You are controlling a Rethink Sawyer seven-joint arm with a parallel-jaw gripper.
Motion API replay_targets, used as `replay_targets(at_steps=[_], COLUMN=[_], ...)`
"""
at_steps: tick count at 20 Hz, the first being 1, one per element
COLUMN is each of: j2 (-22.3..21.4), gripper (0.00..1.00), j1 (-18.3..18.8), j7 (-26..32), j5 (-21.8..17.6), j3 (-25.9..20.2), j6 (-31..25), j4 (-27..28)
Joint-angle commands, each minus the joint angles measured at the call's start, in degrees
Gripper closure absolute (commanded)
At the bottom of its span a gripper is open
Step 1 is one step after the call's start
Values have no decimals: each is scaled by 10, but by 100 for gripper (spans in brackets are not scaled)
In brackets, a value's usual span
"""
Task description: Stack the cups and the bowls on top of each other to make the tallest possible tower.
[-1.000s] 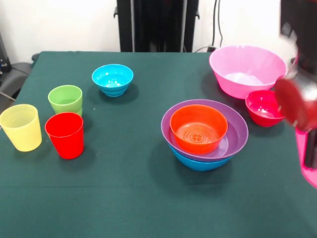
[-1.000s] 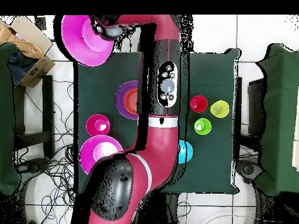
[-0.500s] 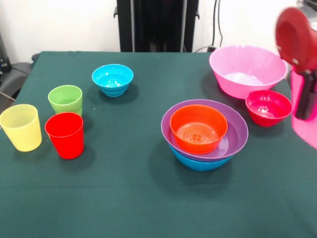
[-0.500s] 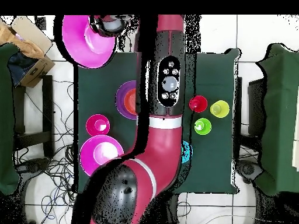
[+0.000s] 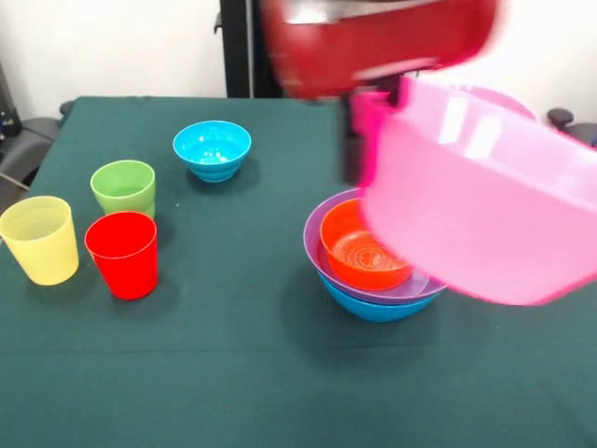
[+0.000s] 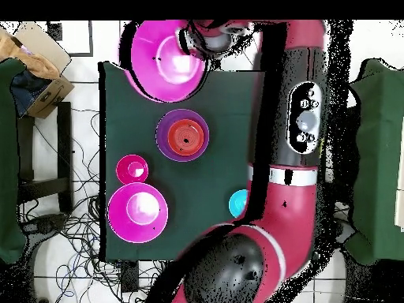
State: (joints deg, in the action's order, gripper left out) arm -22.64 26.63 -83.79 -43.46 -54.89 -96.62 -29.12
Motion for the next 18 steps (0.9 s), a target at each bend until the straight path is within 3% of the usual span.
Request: replay_targets(at_steps=[1, 6, 10, 15, 18], j2=[-8, -3, 9, 39, 40], gripper=[100, 100, 100, 100, 100], j1=[9, -2, -12, -23, -25], j7=[212, 204, 144, 86, 98], j5=[-12, -18, -4, 31, 32], j3=[41, 42, 56, 53, 58], j6=[16, 5, -22, -114, -133], j4=[-85, -74, -86, -73, -71])
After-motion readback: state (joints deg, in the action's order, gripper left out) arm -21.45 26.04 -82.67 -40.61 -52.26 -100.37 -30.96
